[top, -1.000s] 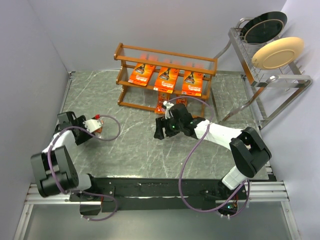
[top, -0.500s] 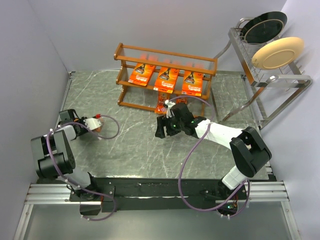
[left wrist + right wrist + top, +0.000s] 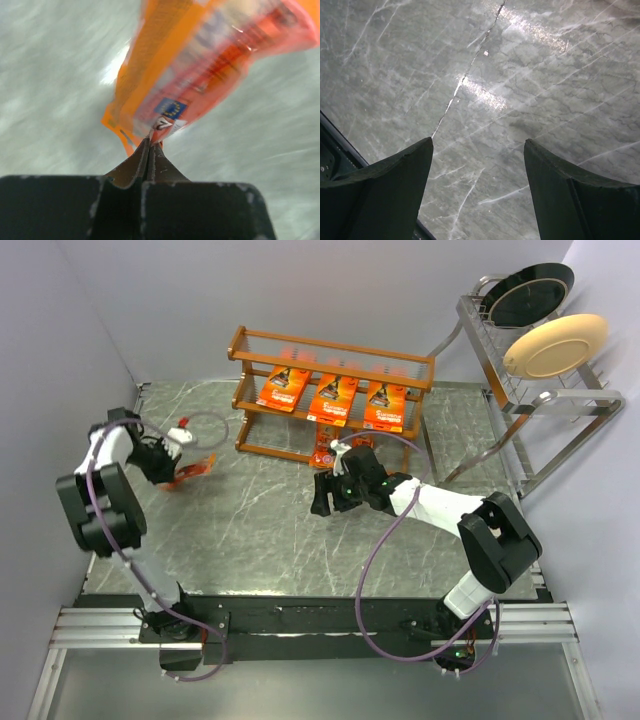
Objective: Place and organize the shaving razors onto the shelf
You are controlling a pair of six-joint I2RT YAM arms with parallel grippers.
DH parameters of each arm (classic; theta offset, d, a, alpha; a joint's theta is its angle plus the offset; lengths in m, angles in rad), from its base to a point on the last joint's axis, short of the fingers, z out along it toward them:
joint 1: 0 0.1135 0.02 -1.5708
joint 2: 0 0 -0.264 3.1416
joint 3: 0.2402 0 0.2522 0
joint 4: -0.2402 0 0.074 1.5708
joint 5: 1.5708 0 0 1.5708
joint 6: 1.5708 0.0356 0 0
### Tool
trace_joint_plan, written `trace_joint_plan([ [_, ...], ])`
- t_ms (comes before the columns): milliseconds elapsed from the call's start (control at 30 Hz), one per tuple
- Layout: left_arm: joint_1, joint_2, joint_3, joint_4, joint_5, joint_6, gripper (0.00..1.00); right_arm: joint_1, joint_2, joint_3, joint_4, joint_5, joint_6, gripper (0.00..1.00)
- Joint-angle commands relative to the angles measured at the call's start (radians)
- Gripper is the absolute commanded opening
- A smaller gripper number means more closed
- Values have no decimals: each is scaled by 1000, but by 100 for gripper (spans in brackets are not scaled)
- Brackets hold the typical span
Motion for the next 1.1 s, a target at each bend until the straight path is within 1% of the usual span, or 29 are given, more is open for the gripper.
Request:
trace_joint_plan([
  [0,-8,126,107,-464,330,-227,1,-10,-14,20,7,15,-6,80],
  [33,-19,117,85,-466,405,-249,1,-9,-19,19,6,16,-6,80],
  [133,-86,85,-18,-464,455,-238,1,-13,-29,6,7,18,-10,80],
  [267,-109,113,-159,-463,612,-267,2,-18,-39,-1,1,18,-17,80],
  [333,-123,137,-171,-461,637,-293,3,-18,-43,-1,1,24,-22,80],
  [467,-125,171,-158,-464,771,-362,3,-21,-39,-6,4,22,-23,80],
  [500,-125,189,-148,-463,810,-374,4,-22,-34,-5,4,21,-20,80],
  [533,-125,203,-139,-464,817,-403,7,-21,-31,-3,4,18,-19,80],
  [567,-125,221,-115,-463,815,-419,14,-21,-29,0,6,16,-19,80],
  [600,-125,257,-99,-463,789,-433,31,-21,-25,2,6,15,-17,80],
  [667,-117,269,-79,-457,746,-448,41,-21,-22,9,6,15,-17,80],
  [700,-114,265,-78,-455,731,-447,48,-21,-22,11,6,15,-19,80],
  [733,-99,258,-81,-452,710,-456,50,-21,-22,12,4,16,-19,80],
  [767,-91,249,-93,-428,693,-509,50,-21,-23,12,6,21,-20,80],
  [800,-77,211,-102,-353,674,-561,53,-21,-23,11,6,22,-22,80],
  [833,-50,188,-113,-313,641,-644,54,-22,-25,9,6,24,-22,80],
  [867,-40,159,-139,-269,609,-690,56,-21,-25,5,9,24,-20,80],
  [900,-36,89,-156,-151,570,-736,62,-22,-25,2,12,24,-20,81],
  [933,-36,50,-174,-103,505,-810,63,-21,-25,-1,13,24,-17,81],
  [1000,-46,-42,-235,6,434,-891,67,-22,-19,-3,17,18,-16,81],
  [1033,-63,-60,-257,69,408,-948,68,-21,-16,0,17,16,-17,81],
  [1067,-74,-68,-284,75,403,-957,69,-21,-13,8,14,13,-17,81],
])
